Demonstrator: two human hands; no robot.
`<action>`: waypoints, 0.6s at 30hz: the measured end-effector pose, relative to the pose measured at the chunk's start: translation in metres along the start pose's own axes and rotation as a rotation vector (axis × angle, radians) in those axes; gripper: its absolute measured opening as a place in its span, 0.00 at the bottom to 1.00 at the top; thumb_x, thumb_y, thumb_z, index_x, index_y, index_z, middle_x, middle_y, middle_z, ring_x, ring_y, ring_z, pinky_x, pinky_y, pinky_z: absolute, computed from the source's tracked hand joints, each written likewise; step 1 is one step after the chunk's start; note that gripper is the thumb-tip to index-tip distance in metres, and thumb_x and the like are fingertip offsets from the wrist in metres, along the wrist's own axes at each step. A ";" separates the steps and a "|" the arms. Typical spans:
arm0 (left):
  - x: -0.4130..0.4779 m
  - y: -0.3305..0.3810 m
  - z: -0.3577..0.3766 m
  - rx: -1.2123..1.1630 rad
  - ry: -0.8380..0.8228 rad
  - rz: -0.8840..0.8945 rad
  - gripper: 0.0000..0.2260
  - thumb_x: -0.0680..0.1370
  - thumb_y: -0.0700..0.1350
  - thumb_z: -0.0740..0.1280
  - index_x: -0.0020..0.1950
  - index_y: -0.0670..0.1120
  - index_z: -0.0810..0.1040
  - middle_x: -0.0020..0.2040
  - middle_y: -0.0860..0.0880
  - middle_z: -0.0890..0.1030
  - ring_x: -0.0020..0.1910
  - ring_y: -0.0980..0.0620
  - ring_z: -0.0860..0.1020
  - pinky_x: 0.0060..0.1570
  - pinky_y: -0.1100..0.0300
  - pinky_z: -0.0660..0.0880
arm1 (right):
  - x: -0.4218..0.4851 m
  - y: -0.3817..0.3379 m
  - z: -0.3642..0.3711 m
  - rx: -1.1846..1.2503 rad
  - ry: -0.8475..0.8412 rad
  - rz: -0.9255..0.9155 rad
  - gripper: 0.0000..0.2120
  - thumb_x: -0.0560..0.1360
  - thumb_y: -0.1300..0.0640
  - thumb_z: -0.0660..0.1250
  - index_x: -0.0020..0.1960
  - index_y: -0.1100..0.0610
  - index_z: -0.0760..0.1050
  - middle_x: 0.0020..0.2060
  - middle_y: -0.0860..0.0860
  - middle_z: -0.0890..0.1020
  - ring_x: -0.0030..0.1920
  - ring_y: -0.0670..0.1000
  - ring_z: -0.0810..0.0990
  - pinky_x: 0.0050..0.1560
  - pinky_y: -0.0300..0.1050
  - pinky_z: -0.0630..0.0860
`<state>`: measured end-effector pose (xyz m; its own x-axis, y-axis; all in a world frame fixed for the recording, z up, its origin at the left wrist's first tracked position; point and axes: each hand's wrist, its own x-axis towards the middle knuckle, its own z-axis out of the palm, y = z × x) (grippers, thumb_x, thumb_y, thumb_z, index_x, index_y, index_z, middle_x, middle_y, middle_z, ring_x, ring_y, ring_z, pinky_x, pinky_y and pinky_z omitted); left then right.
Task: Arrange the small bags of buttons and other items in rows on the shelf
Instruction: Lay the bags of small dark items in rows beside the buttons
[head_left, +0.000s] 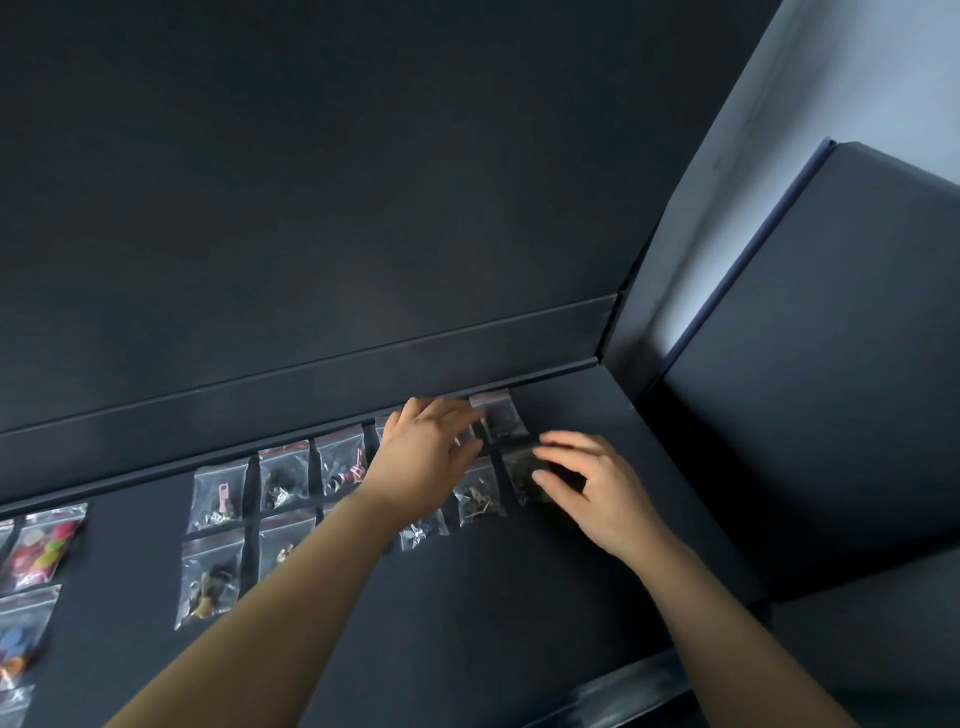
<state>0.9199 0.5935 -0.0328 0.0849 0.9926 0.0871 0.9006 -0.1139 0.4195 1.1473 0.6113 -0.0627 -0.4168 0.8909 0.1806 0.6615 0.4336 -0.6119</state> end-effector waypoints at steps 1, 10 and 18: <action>-0.010 0.001 0.000 -0.007 0.033 -0.001 0.19 0.76 0.58 0.59 0.64 0.54 0.77 0.63 0.56 0.77 0.61 0.48 0.71 0.62 0.50 0.67 | -0.005 -0.001 0.001 -0.015 -0.009 -0.022 0.15 0.75 0.51 0.69 0.60 0.54 0.81 0.61 0.46 0.79 0.62 0.42 0.72 0.62 0.29 0.62; -0.051 0.009 0.014 0.089 0.031 -0.020 0.18 0.70 0.60 0.65 0.54 0.53 0.82 0.54 0.55 0.81 0.55 0.45 0.76 0.51 0.50 0.71 | -0.013 -0.006 0.004 -0.131 -0.111 -0.106 0.16 0.75 0.48 0.64 0.60 0.51 0.81 0.64 0.47 0.78 0.66 0.51 0.74 0.66 0.52 0.70; -0.067 0.016 0.001 -0.082 0.130 -0.101 0.15 0.75 0.55 0.67 0.60 0.51 0.80 0.59 0.54 0.79 0.59 0.49 0.73 0.59 0.55 0.67 | -0.015 -0.028 -0.001 0.009 0.003 -0.078 0.15 0.76 0.53 0.68 0.62 0.53 0.79 0.64 0.44 0.76 0.66 0.44 0.71 0.67 0.41 0.66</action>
<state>0.9288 0.5251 -0.0331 -0.0644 0.9859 0.1546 0.8636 -0.0226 0.5038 1.1357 0.5861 -0.0480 -0.4654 0.8546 0.2303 0.6210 0.5007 -0.6030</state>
